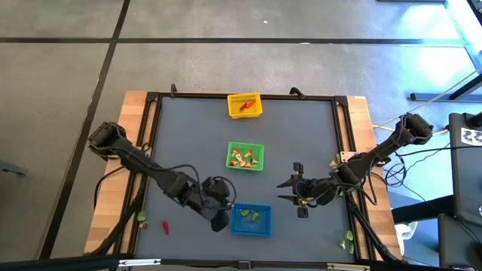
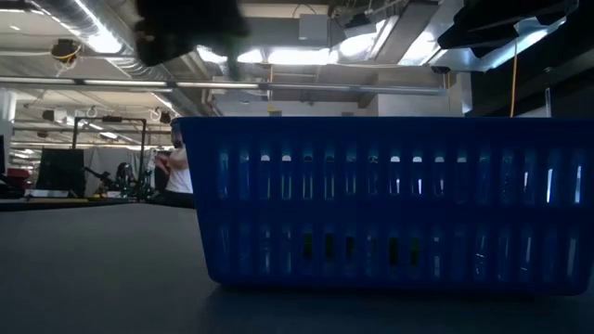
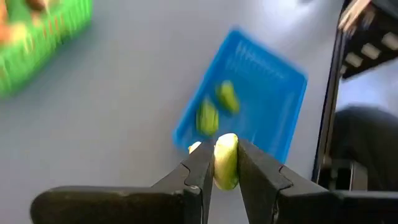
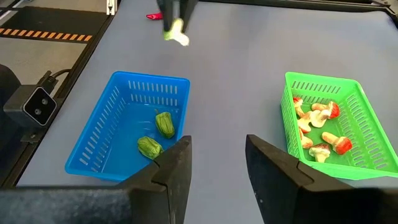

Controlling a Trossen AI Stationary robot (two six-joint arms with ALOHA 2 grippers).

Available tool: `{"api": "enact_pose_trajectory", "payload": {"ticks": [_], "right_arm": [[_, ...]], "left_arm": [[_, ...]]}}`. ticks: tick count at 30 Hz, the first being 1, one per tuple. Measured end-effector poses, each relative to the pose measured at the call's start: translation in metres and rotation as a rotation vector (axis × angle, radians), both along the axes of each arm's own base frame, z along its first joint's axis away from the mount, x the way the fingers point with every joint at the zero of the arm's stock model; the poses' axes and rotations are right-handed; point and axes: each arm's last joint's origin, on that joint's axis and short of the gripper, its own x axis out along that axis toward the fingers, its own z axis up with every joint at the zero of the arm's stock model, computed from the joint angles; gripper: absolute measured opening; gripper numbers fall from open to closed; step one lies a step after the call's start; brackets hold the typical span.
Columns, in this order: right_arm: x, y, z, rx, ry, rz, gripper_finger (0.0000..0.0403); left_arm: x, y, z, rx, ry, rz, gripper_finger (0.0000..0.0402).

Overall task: Sort produce into baskets
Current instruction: Put the green mushroom into the green bin

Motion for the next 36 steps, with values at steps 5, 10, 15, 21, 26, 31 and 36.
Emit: {"api": "enact_pose_trajectory", "payload": {"ticks": [5, 10, 15, 21, 26, 31, 36], "right_arm": [[0.0, 0.0, 0.0, 0.0, 0.0, 0.0, 0.0152], [0.0, -0.001, 0.0, -0.02, -0.014, -0.035, 0.0152], [0.0, -0.002, 0.001, -0.04, -0.028, -0.07, 0.0152], [0.0, -0.002, 0.001, -0.04, -0.028, -0.07, 0.0152], [0.0, -0.002, 0.001, -0.038, -0.028, -0.071, 0.0152], [0.0, -0.002, 0.001, -0.038, -0.028, -0.071, 0.0152], [0.0, -0.002, 0.001, -0.037, -0.027, -0.072, 0.0152]], "left_arm": [[0.014, 0.018, 0.004, 0.078, -0.066, 0.005, 0.0062], [0.023, 0.043, 0.004, 0.167, -0.07, 0.064, 0.0062], [0.031, 0.07, 0.004, 0.211, -0.066, 0.146, 0.0062], [0.037, 0.097, 0.004, 0.224, -0.051, 0.22, 0.0062], [0.04, 0.116, 0.004, 0.229, -0.043, 0.276, 0.0062], [0.038, 0.136, 0.002, 0.293, -0.01, 0.386, 0.0062], [0.04, 0.149, -0.004, 0.313, 0.019, 0.421, 0.0062]]}}
